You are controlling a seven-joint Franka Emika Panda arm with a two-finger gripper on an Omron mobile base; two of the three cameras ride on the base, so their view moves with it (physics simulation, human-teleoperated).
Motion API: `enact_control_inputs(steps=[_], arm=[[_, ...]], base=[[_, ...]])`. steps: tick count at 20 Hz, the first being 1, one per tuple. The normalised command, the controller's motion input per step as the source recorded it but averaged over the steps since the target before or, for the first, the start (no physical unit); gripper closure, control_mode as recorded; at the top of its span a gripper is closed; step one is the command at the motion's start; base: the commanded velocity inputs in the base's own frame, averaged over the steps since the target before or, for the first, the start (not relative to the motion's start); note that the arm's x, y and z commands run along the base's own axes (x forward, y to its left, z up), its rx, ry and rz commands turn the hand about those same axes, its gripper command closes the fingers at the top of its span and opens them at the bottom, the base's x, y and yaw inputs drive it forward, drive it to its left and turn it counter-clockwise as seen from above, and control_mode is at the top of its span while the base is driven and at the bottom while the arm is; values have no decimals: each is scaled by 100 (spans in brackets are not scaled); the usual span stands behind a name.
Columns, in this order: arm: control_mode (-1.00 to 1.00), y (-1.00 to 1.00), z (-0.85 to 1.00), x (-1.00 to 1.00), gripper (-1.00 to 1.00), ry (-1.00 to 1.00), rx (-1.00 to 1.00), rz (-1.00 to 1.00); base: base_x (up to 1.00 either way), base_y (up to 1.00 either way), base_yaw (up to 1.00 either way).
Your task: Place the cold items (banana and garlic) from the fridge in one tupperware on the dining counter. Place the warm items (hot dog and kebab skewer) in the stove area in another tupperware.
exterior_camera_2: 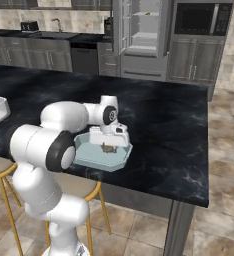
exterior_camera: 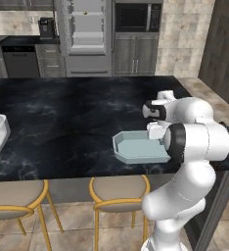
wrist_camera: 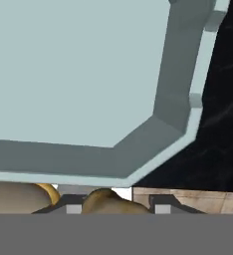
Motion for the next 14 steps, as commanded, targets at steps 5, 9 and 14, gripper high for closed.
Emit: enact_control_inputs(steps=[5,9,14], arm=[[-100,0,-52,55,100,7,3,13],[-100,0,-42,39,100,4,3,13],[-100,1,-36,6,100,0,1,9]], base=[[0,0,0],[0,0,0],[0,0,0]])
